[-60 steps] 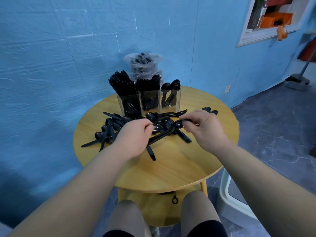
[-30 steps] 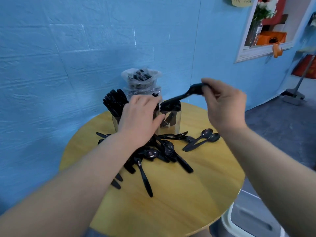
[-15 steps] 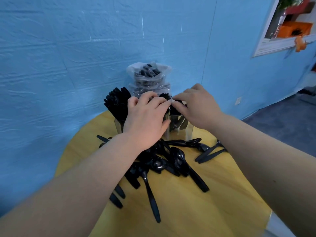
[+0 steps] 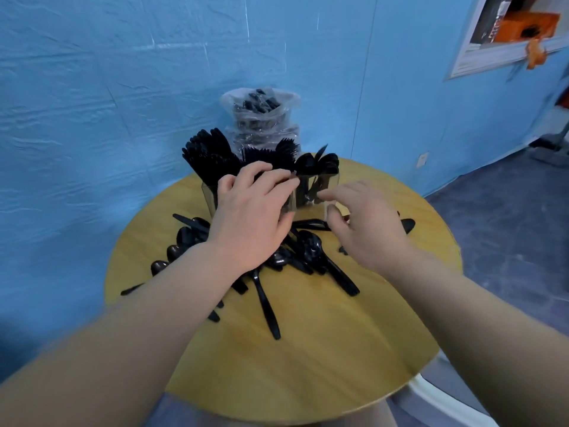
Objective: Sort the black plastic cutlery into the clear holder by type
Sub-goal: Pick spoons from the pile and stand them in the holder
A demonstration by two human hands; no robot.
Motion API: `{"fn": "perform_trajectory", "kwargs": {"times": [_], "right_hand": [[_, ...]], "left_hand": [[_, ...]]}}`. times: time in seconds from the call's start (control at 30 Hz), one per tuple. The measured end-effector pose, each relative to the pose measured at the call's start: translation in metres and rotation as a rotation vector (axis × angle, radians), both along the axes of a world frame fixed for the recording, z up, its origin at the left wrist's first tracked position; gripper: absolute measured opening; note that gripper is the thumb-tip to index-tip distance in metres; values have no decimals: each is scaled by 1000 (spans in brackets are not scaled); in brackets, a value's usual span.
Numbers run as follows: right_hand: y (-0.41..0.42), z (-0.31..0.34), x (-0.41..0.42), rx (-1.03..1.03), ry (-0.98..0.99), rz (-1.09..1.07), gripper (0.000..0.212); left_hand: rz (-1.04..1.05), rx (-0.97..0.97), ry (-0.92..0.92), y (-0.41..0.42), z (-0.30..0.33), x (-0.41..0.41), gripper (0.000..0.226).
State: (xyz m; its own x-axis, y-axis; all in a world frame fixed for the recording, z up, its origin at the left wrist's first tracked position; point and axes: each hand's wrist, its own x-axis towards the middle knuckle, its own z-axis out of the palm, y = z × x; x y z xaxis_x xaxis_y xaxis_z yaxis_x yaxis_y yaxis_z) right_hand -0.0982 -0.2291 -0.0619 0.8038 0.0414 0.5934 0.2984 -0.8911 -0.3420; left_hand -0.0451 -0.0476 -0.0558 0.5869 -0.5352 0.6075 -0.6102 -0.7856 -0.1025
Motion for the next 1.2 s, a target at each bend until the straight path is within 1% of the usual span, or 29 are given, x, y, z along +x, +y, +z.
{"fn": "perform_trajectory", "kwargs": {"times": [0.07, 0.13, 0.2, 0.27, 0.33, 0.43, 0.5, 0.63, 0.73, 0.87, 1.0, 1.2], "right_hand": [[7, -20, -18, -25, 110, -47, 27], [12, -37, -31, -69, 254, -78, 37], [16, -48, -41, -141, 348, -78, 46], [20, -54, -50, -171, 369, -72, 48], [20, -53, -60, -144, 366, -44, 45], [15, -49, -73, -140, 383, 45, 36], [11, -49, -79, -122, 403, 51, 35], [4, -45, -86, -25, 435, -36, 41], [1, -43, -87, 9, 458, -118, 45], [-10, -42, -84, -37, 486, -194, 34], [-21, -41, -87, -44, 464, -256, 30], [-27, -40, -80, -1, 471, -281, 36]], "left_hand": [[29, -7, 96, 8, -11, -18, 41], [84, 19, 247, 13, -22, -40, 43], [108, 76, 364, 15, -35, -60, 48], [106, 116, 421, 15, -47, -74, 51], [100, 114, 446, 15, -53, -81, 52], [75, 112, 434, 14, -56, -83, 54], [53, 122, 422, 12, -55, -81, 56], [7, 165, 412, 1, -49, -71, 54], [-38, 216, 404, -11, -47, -64, 47], [-54, 212, 392, -18, -47, -60, 34], [-106, 125, 337, -22, -44, -61, 29], [-134, -145, 208, -17, -19, -59, 27]]}}
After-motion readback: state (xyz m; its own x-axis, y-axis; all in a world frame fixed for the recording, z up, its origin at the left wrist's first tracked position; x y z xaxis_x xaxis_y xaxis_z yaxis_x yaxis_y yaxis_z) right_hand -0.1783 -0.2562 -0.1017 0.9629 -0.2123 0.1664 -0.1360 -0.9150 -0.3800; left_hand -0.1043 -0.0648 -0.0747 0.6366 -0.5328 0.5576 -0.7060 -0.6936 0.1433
